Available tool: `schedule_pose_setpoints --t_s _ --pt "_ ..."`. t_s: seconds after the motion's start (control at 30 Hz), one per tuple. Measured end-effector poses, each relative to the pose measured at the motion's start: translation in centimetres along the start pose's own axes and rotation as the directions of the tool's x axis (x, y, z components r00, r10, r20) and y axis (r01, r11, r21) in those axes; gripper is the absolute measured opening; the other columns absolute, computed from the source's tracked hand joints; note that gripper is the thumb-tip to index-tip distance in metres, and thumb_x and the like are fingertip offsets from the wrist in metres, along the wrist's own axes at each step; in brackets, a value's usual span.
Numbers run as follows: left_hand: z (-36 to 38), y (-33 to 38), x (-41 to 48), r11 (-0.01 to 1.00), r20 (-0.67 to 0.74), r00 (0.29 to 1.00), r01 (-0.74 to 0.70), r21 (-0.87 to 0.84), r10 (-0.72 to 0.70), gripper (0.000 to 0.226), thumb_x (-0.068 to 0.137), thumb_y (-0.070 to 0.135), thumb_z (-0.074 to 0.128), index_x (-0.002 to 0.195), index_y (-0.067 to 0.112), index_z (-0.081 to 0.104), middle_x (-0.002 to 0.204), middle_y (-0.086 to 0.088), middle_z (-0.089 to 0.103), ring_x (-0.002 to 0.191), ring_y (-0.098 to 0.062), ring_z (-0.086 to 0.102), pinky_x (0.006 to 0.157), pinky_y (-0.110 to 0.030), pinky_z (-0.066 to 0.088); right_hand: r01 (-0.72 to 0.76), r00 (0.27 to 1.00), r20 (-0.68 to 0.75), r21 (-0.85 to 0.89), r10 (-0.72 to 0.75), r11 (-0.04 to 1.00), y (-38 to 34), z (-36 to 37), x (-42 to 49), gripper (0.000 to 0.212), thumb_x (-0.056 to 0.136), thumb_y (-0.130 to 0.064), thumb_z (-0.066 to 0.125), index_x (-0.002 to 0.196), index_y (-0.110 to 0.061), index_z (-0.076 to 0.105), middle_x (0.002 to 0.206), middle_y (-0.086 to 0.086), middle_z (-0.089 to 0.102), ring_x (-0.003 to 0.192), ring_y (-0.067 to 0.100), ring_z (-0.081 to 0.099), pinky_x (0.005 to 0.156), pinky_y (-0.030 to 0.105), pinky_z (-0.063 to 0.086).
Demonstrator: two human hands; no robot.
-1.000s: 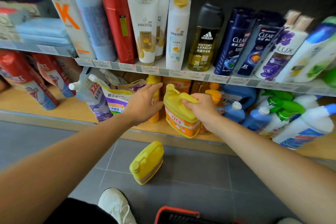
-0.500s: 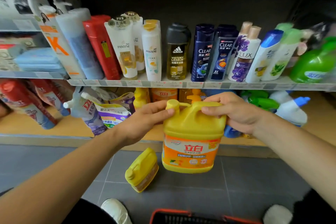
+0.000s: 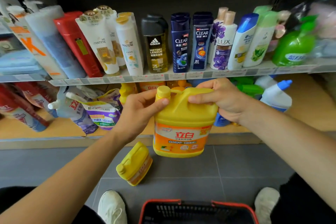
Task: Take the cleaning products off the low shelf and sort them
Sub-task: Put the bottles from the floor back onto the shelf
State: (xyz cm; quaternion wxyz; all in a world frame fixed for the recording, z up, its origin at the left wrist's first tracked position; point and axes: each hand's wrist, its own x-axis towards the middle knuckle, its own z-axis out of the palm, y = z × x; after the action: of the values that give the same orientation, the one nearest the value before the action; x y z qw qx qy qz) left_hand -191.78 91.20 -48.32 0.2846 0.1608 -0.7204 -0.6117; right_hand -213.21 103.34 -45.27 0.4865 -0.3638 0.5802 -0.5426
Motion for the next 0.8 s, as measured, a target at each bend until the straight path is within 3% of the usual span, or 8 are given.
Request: schedule_pose_setpoints --t_s 0.1,0.17,0.23,0.33,0.47,0.6,0.67,0.8 --pt "0.7 -0.6 0.3 0.986 -0.148 0.981 -0.103 0.134 0.123 0.033 0.094 0.026 0.067 0.126 0.022 0.069 0.122 0.006 0.073 0.117 -0.014 0.067 0.091 -0.027 0.057 0.015 0.986 -0.164 -0.001 -0.015 1.0 0.3 0.8 -0.2 0.049 0.057 -0.014 0.088 0.101 -0.001 0.073 0.099 0.017 0.076 0.093 0.028 0.074 0.084 0.043 0.061" --pt "1.3 -0.9 0.6 0.977 -0.212 0.963 -0.131 0.171 0.167 0.035 0.093 0.022 0.069 0.128 0.021 0.068 0.121 0.01 0.073 0.117 -0.011 0.067 0.092 -0.026 0.057 0.055 0.969 -0.239 -0.024 -0.059 0.998 0.5 1.1 -0.1 0.03 0.06 -0.011 0.091 0.086 -0.011 0.075 0.088 0.007 0.078 0.083 0.019 0.075 0.075 0.037 0.063" --pt "2.0 -1.3 1.0 0.974 -0.256 0.95 -0.137 0.179 0.181 0.042 0.092 0.02 0.071 0.133 0.023 0.064 0.121 0.009 0.073 0.116 -0.011 0.067 0.093 -0.026 0.057 0.085 0.957 -0.273 -0.064 -0.099 0.994 0.7 1.2 0.0 0.022 0.063 -0.013 0.092 0.075 -0.016 0.074 0.079 0.0 0.078 0.073 0.011 0.074 0.065 0.03 0.062" --pt "2.5 -1.2 1.7 0.974 -0.297 0.937 -0.133 0.182 0.183 0.053 0.09 0.022 0.072 0.14 0.032 0.055 0.119 0.005 0.072 0.114 -0.012 0.068 0.09 -0.022 0.056 0.102 0.952 -0.277 -0.104 -0.128 0.989 0.5 1.0 0.2 0.022 0.063 -0.015 0.093 0.075 -0.019 0.074 0.078 -0.003 0.077 0.073 0.009 0.074 0.064 0.027 0.061" --pt "1.9 -0.4 2.9 0.968 -0.18 0.972 -0.108 0.226 0.151 0.043 0.093 0.026 0.066 0.135 0.021 0.058 0.115 0.003 0.07 0.112 -0.015 0.067 0.089 -0.027 0.057 0.057 0.965 -0.253 -0.039 -0.065 0.998 0.2 0.2 0.9 0.039 0.064 -0.013 0.092 0.098 -0.009 0.074 0.094 0.009 0.078 0.088 0.02 0.075 0.078 0.036 0.062" --pt "0.8 0.5 4.0 0.969 0.014 0.997 -0.083 0.231 0.082 0.036 0.098 0.03 0.061 0.133 0.022 0.056 0.114 -0.001 0.068 0.108 -0.017 0.066 0.085 -0.031 0.056 0.013 0.983 -0.186 0.039 -0.005 0.999 -0.2 -0.9 1.2 0.047 0.068 -0.007 0.088 0.11 -0.001 0.068 0.087 0.005 0.074 0.072 0.01 0.072 0.059 0.02 0.055" --pt "0.4 0.9 4.3 0.977 0.085 0.995 -0.059 0.207 0.042 0.035 0.097 0.034 0.059 0.131 0.024 0.057 0.115 -0.007 0.067 0.108 -0.023 0.064 0.087 -0.034 0.055 0.0 0.99 -0.139 0.051 0.008 0.999 -0.5 -1.3 1.2 0.045 0.069 -0.007 0.087 0.109 0.003 0.069 0.081 0.006 0.071 0.068 0.01 0.067 0.057 0.02 0.05" --pt "0.5 1.7 4.5 0.997 0.217 0.974 0.078 -0.025 -0.071 0.033 0.093 0.036 0.06 0.124 0.022 0.061 0.105 -0.004 0.065 0.099 -0.019 0.064 0.08 -0.029 0.055 0.009 0.999 -0.035 0.037 -0.008 0.999 -1.2 -1.5 0.8 0.052 0.058 -0.019 0.085 0.102 0.005 0.07 0.096 0.022 0.056 0.089 0.029 0.049 0.077 0.036 0.041"
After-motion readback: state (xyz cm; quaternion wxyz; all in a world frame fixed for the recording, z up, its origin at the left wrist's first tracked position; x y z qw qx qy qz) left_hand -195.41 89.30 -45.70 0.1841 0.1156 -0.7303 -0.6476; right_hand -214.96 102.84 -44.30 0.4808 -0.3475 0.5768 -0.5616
